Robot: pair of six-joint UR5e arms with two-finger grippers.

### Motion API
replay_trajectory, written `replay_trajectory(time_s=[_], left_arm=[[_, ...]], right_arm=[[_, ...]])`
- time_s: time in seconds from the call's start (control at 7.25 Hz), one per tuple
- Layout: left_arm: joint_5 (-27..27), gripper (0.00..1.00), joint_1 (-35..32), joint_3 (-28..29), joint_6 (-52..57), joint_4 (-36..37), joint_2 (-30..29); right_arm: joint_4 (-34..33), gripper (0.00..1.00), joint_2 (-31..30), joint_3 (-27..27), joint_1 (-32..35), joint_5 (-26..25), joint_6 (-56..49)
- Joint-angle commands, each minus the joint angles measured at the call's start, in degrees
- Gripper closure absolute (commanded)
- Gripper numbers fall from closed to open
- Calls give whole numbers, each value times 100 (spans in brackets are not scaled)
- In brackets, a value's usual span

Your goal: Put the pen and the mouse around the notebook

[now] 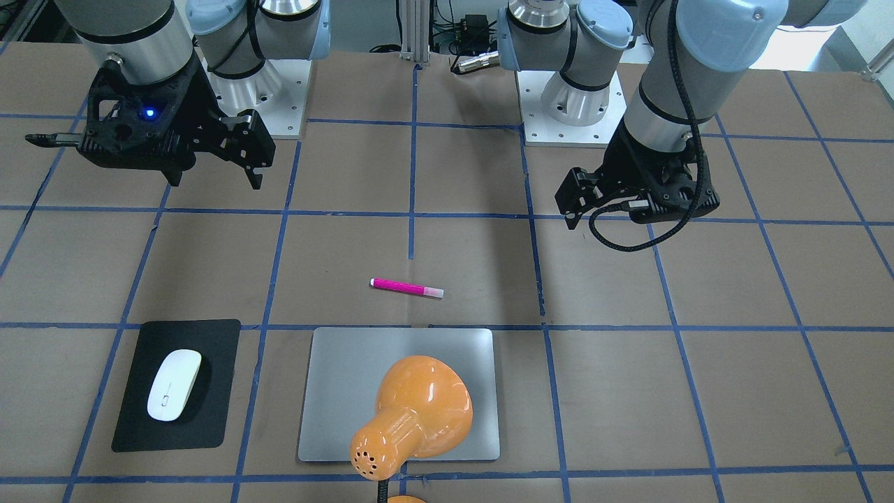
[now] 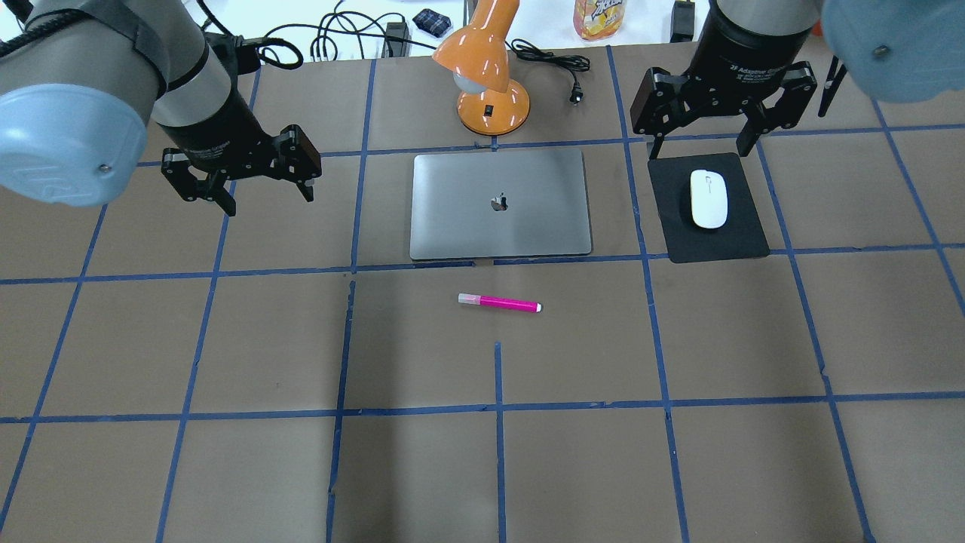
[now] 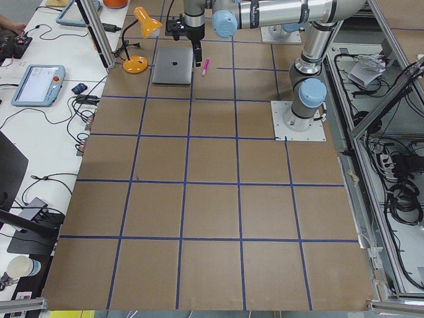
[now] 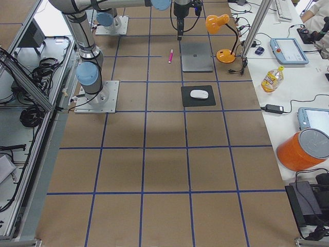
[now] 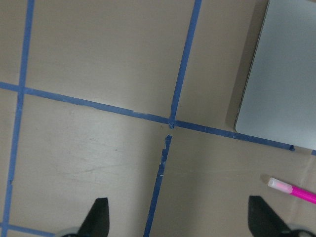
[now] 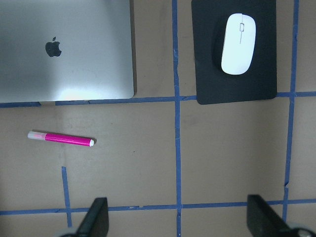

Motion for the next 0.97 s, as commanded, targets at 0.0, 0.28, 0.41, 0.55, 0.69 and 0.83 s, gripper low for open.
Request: replay_trajectory(time_s=[0.0, 0.28, 0.41, 0.55, 0.69, 0.83], left_arm=[[44, 0, 53, 19, 664, -347, 158], [53, 0, 210, 11, 1258, -654, 351], [53, 0, 394, 11, 1249, -874, 456], [53, 0, 388, -7, 1136, -902, 562], [44, 0, 361, -16, 892, -902, 615], [53, 0, 344, -103, 672, -902, 694]], right_arm=[[3, 0, 21, -42, 0, 9, 13], [3, 0, 3, -24, 0, 9, 4], [3, 0, 3, -24, 0, 9, 4], [11, 0, -6, -16, 0, 0, 4], [3, 0, -14, -15, 0, 0, 4], [3, 0, -6, -15, 0, 0, 4]])
